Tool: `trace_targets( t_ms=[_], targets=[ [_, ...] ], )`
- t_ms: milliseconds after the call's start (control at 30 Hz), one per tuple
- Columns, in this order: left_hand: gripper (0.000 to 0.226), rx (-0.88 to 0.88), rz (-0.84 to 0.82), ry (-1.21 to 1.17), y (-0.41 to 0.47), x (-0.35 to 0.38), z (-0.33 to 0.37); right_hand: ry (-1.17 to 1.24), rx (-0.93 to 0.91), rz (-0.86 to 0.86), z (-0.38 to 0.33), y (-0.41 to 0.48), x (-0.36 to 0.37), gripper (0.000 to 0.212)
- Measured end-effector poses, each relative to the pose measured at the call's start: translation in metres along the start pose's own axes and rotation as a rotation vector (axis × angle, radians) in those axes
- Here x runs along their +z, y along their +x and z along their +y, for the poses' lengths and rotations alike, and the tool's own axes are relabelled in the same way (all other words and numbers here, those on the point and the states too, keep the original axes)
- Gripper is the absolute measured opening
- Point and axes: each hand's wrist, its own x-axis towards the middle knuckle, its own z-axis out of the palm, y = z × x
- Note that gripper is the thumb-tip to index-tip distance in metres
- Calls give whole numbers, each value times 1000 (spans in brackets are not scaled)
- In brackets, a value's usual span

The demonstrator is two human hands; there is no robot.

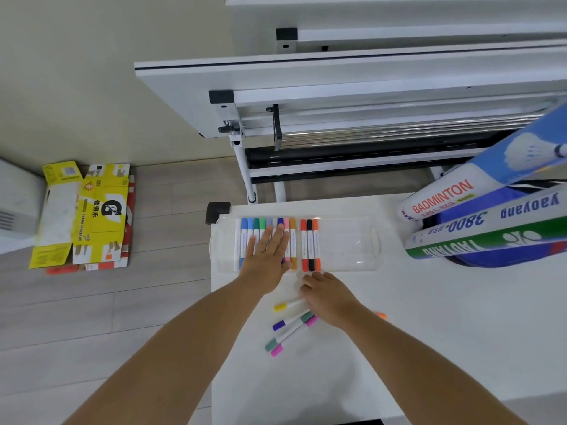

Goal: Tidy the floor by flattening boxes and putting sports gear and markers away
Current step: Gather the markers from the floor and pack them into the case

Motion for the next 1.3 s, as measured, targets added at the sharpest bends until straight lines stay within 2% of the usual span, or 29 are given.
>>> trace_targets(
  t_ms=[67, 200, 267, 433, 567, 667, 867, 1133, 1300],
  targets=[
    [74, 9, -6, -4, -1, -1, -1, 42, 59, 26, 16, -8, -3, 34],
    [74, 21, -7, -8, -3, -3, -1, 125, 191, 37, 51, -27, -18, 15],
    [74, 20, -4, -12, -3, -3, 0, 199, 314, 67, 66, -30, -27, 14],
    [73, 13, -1, -7, -2, -3, 1, 616, 694, 65, 76, 0, -46, 6],
    [73, 8, -5, -9, -2, -3, 1, 814, 850, 8, 68, 31, -43, 28],
    [75, 2, -10, -2, -1, -2, 1, 855, 931, 33, 65, 42, -35, 31],
    [76, 2, -23, -9, 1, 0, 0, 780, 964, 73, 65, 47, -29, 24],
    [75, 9, -16, -5, 1, 2, -1, 754, 1067, -14, 75, 54, -35, 34],
    [75, 9, -27, -6, 2, 1, -1, 778, 830, 141, 69, 21, -31, 27]
  ],
)
